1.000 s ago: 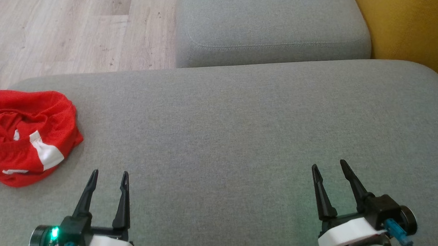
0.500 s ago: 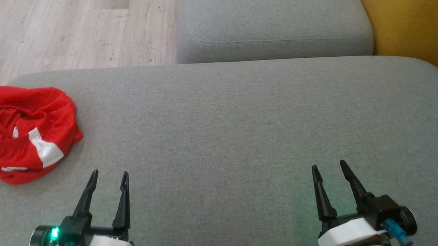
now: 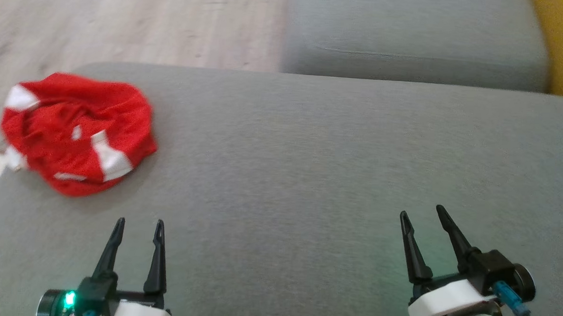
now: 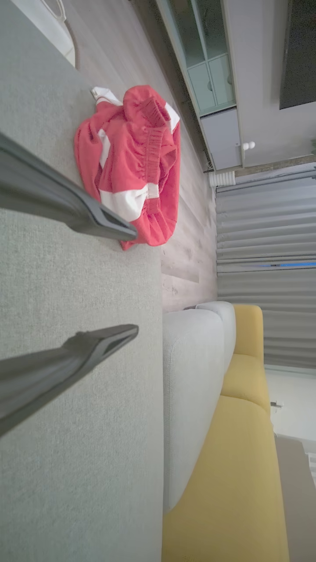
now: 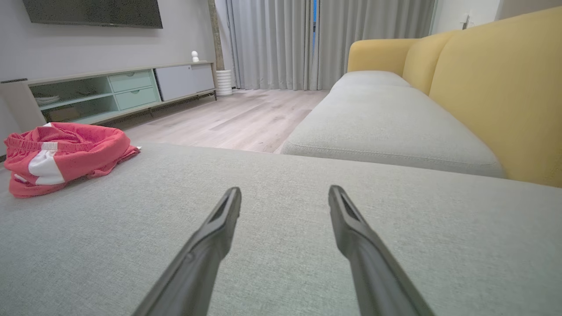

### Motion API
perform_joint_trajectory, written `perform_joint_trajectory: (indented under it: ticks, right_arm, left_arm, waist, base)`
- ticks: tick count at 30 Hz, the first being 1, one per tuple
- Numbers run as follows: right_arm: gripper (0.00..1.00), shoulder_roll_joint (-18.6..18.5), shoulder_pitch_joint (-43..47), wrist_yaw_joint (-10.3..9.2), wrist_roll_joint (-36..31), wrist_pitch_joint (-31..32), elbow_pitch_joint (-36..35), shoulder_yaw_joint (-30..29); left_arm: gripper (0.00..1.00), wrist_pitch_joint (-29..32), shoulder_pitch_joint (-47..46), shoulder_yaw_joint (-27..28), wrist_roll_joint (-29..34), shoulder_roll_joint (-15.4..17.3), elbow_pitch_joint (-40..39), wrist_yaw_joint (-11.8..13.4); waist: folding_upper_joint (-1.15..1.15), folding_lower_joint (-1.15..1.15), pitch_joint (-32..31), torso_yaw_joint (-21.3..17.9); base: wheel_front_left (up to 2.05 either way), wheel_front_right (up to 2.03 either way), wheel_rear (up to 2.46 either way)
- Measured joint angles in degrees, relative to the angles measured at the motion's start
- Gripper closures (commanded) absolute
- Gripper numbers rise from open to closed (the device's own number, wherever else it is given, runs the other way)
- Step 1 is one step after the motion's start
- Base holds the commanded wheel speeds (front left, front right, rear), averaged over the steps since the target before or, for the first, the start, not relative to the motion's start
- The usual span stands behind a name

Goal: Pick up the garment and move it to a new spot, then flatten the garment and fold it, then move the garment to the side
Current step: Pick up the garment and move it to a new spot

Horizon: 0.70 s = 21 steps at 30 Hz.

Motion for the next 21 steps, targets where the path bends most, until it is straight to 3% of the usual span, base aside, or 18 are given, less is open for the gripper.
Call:
perform_joint_trajectory:
  ticks: [13,21]
  right_arm:
    - [0.0,0.04,-0.08,0.0,-0.1,0.0,-0.36,1.19]
    - [0.0,0.04,-0.13,0.0,-0.57,0.0,-0.37,1.24]
  left_arm:
    - [0.0,-0.01,0.07,2.72,0.34,-0.03,-2.2,1.54]
    - [0.0,-0.09,0.27,3.93,0.33,-0.03,-2.99,1.97]
  waist:
    - [0.0,0.0,1.03,13.06]
    - [0.0,0.0,1.05,18.18]
  base:
    - [0.0,0.0,0.0]
    - [0.0,0.0,0.0]
